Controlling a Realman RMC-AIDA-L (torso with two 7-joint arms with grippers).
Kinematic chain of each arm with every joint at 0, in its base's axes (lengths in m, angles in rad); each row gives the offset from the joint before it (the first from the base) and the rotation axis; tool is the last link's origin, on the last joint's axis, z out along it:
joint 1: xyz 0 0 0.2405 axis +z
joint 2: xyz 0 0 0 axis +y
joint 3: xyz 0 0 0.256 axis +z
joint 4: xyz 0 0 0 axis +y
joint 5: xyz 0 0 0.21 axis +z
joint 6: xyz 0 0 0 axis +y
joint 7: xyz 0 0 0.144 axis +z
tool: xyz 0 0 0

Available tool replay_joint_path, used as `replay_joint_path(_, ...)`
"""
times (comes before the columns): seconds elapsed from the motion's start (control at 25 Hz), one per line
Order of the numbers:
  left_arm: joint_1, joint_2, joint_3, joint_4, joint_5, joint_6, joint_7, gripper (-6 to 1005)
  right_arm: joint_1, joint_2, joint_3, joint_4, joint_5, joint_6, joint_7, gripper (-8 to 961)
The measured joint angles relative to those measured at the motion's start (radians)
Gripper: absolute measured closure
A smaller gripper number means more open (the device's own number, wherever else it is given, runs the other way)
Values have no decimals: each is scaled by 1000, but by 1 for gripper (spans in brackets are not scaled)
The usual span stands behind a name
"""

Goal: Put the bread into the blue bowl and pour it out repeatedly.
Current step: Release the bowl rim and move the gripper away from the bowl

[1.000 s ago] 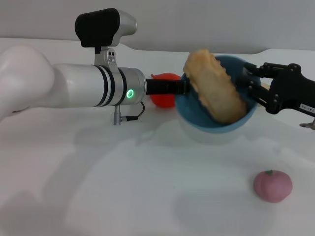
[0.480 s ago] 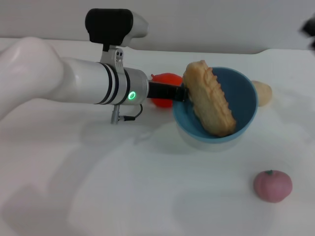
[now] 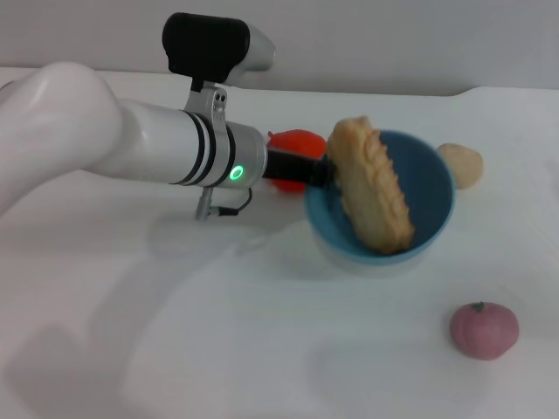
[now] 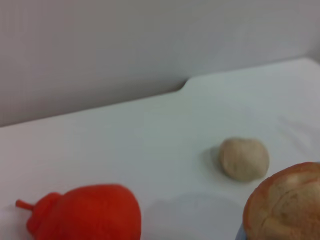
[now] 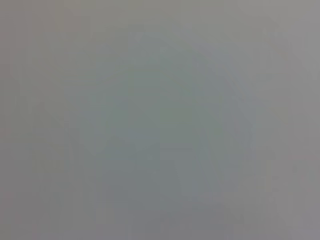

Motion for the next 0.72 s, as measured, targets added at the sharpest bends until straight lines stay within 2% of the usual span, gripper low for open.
replay_joint_path(0.12, -1, -1, 2, 4, 50, 32, 0, 991, -1, 0, 18, 20, 0, -1, -11, 643)
replay_joint_path(0.44, 21, -2, -3, -7, 67, 45, 0, 992, -2, 0, 42, 43, 1, 3, -12, 643)
replay_joint_path(0.72, -2, -5, 1, -74, 69, 61, -2, 992, 5, 1, 43, 46, 1, 5, -12, 643)
